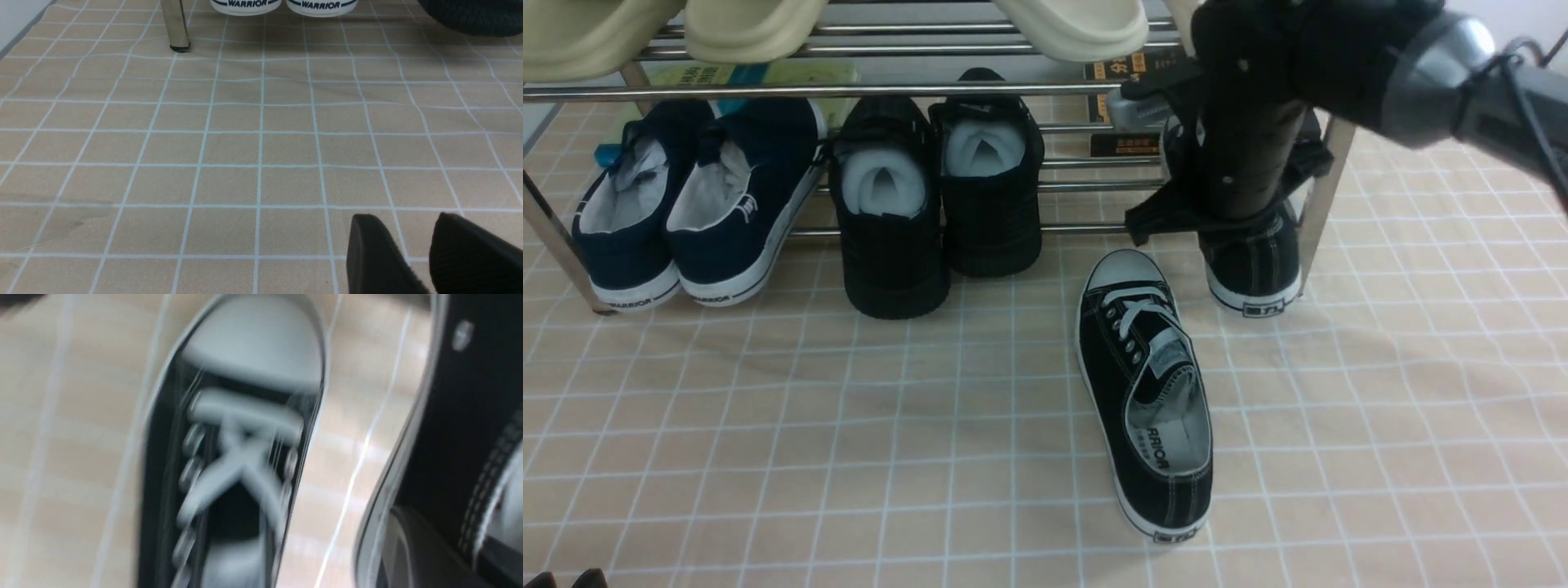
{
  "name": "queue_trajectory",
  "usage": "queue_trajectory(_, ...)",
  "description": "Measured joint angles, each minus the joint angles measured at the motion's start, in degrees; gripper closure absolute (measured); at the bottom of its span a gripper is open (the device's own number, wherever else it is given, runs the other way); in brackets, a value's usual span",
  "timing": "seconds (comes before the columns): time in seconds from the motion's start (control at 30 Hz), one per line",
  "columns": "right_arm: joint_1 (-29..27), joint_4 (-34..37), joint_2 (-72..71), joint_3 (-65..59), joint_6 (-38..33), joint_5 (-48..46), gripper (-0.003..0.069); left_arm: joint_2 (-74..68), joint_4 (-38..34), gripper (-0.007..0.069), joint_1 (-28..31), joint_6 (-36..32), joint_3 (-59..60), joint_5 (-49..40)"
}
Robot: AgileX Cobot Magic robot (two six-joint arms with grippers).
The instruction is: Take the shoes off the shelf from the light coffee tablecloth by hand.
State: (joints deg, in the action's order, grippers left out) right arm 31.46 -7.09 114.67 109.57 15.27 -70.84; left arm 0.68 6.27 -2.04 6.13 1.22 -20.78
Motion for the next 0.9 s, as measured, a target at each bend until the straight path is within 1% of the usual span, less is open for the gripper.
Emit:
queue_trajectory(0.03,0.0,0.33,-0.38,0.0,-0.11,-0.53,0.0651,0.0,0.0,0.0383,0.0,0.0,0.0,0.0)
queue_trajectory(0.1,0.0,3.84,-5.93,-1.16,-1.29,-1.41,0.0651,0.0,0.0,0.0383,0.0,0.0,0.0,0.0)
queue_trajectory(0.2,0.05,5.84,-10.08,-4.33,-1.95,-1.36,0.0651,0.0,0.0,0.0383,0.0,0.0,0.0,0.0)
queue_trajectory(0.23,0.05,7.78,-12.72,-7.64,-2.38,-1.49,0.0651,0.0,0.0,0.0383,0.0,0.0,0.0,0.0)
queue_trajectory(0.27,0.05,8.74,-15.05,-10.71,-2.58,-1.49,0.0651,0.0,0.0,0.0383,0.0,0.0,0.0,0.0)
queue_trajectory(0.3,0.05,8.88,-15.05,-11.2,-2.58,-1.49,0.0651,0.0,0.0,0.0383,0.0,0.0,0.0,0.0)
queue_trajectory(0.33,0.06,9.89,-17.61,-15.21,-2.66,-1.44,0.0651,0.0,0.0,0.0383,0.0,0.0,0.0,0.0)
queue_trajectory(0.47,0.06,9.0,-20.29,-22.97,-2.79,-1.64,0.0651,0.0,0.0,0.0383,0.0,0.0,0.0,0.0)
queue_trajectory(0.57,0.06,7.09,-20.35,-25.59,-2.86,-1.45,0.0651,0.0,0.0,0.0383,0.0,0.0,0.0,0.0)
queue_trajectory(0.77,0.06,5.61,-19.4,-27.35,-3.05,-0.81,0.065,0.0,0.0,0.0383,0.0,0.0,0.0,0.0)
queue_trajectory(0.9,0.06,6.67,-17.92,-27.42,-3.0,-0.65,0.065,0.0,0.04,0.0383,0.0,0.0,0.0,0.0)
